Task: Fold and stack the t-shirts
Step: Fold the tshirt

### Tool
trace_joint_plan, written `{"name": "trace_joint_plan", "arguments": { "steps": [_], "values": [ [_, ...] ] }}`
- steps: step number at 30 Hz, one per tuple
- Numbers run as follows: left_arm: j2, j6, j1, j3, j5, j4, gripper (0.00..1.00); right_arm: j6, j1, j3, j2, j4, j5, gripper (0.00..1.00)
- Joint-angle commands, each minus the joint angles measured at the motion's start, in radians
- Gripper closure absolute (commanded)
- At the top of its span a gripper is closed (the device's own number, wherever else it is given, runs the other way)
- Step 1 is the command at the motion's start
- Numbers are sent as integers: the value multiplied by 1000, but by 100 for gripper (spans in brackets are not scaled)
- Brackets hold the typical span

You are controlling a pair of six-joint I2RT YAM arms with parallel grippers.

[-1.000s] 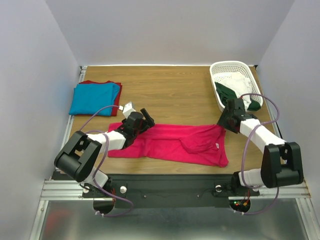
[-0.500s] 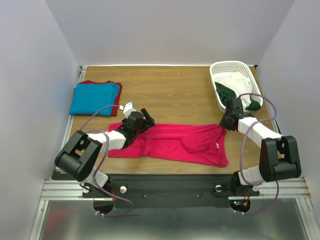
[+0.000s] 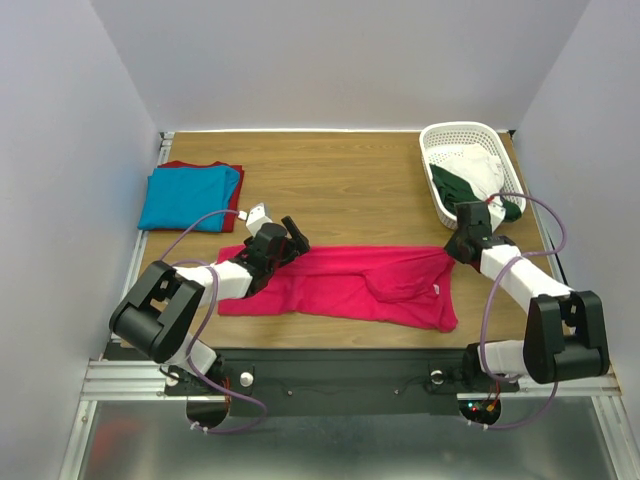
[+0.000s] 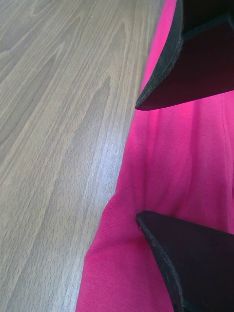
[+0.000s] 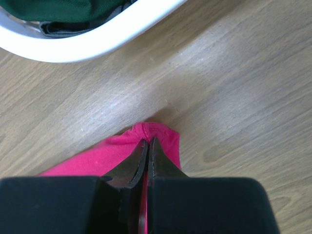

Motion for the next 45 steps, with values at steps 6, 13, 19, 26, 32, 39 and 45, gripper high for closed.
{"name": "trace_joint_plan", "arguments": {
  "steps": [6,13,19,26,32,39,45],
  "values": [
    [47,23,10,-24,-23,-114,2,-11,-41,20,25,41,123,74],
    [50,46,10,13,-44,-129,2,-29,-44,23,-62,38,114,6],
    [44,77,7,71,-55,-148,2,-42,-43,-1,-158,27,-41,6],
    [9,97,-61,182,-110,-215,2,-54,-27,-67,-237,-11,-216,14],
    [-2,105,-188,265,-148,-249,2,-63,25,-127,-260,-43,-296,27],
    [92,89,-320,343,-61,-198,2,-51,125,-128,-275,-75,-283,40],
    [240,59,-358,407,61,-110,2,-35,169,-147,-298,-92,-317,45]
  ]
}}
